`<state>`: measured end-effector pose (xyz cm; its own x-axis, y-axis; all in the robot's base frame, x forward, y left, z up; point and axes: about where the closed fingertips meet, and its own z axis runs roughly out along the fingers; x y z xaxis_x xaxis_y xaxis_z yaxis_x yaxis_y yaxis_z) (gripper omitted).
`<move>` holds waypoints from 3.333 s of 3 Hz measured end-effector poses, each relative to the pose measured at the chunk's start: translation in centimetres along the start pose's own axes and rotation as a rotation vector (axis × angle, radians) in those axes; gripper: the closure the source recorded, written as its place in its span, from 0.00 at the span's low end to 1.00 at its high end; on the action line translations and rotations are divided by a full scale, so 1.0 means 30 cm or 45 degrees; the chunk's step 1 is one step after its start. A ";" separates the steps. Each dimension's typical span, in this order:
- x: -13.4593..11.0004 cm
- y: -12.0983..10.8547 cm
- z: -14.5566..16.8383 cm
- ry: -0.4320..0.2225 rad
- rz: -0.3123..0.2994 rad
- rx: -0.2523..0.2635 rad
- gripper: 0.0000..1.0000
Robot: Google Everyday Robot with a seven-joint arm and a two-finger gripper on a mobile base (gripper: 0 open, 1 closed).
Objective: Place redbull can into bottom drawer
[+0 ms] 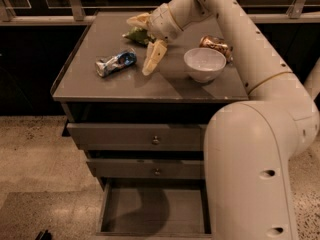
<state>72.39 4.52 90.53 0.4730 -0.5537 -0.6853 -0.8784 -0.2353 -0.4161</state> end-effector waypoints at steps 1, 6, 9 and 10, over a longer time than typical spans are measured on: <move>-0.003 -0.024 0.065 -0.040 0.019 -0.041 0.00; 0.057 0.010 0.291 -0.160 0.264 -0.225 0.64; 0.053 0.030 0.235 -0.122 0.279 -0.221 1.00; 0.018 0.075 0.111 0.005 0.338 -0.202 1.00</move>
Offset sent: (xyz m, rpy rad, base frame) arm 0.0358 0.0444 -0.0365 0.0567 0.2287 0.0634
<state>70.90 6.35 87.25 0.2255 -0.6156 -0.7551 -0.9712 -0.2036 -0.1241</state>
